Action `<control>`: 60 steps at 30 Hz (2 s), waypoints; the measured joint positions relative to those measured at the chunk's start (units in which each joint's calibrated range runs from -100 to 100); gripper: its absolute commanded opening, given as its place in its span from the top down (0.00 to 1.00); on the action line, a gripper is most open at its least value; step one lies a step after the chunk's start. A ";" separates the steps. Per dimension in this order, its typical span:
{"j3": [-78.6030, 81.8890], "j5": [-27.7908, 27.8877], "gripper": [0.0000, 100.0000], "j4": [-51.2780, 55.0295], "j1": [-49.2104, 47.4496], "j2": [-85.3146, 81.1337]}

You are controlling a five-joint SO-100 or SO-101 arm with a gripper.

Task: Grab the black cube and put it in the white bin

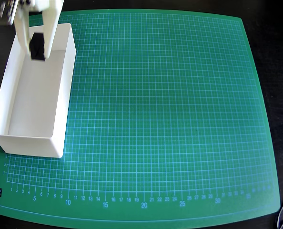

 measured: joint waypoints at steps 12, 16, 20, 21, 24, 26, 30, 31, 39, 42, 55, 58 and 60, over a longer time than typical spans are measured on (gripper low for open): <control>-18.29 0.00 0.99 2.56 3.49 14.71; -18.47 0.00 0.99 1.71 3.66 16.16; -18.47 0.00 0.99 -1.54 3.66 17.35; -18.47 0.00 0.99 -2.13 3.66 17.35; -18.47 0.00 0.99 -3.16 3.66 17.35; -18.47 0.00 0.99 -3.50 3.66 17.35; -18.47 0.00 0.99 -3.58 3.66 17.35; -18.47 0.00 0.99 -3.75 3.66 17.35; -18.47 0.00 0.99 -7.94 3.66 17.35; -18.47 0.00 0.99 -9.04 3.66 17.35; -18.47 0.00 0.92 -9.22 3.66 17.35; -18.47 0.00 0.89 -9.22 3.66 17.35; -18.47 -0.05 0.87 -9.22 3.66 17.35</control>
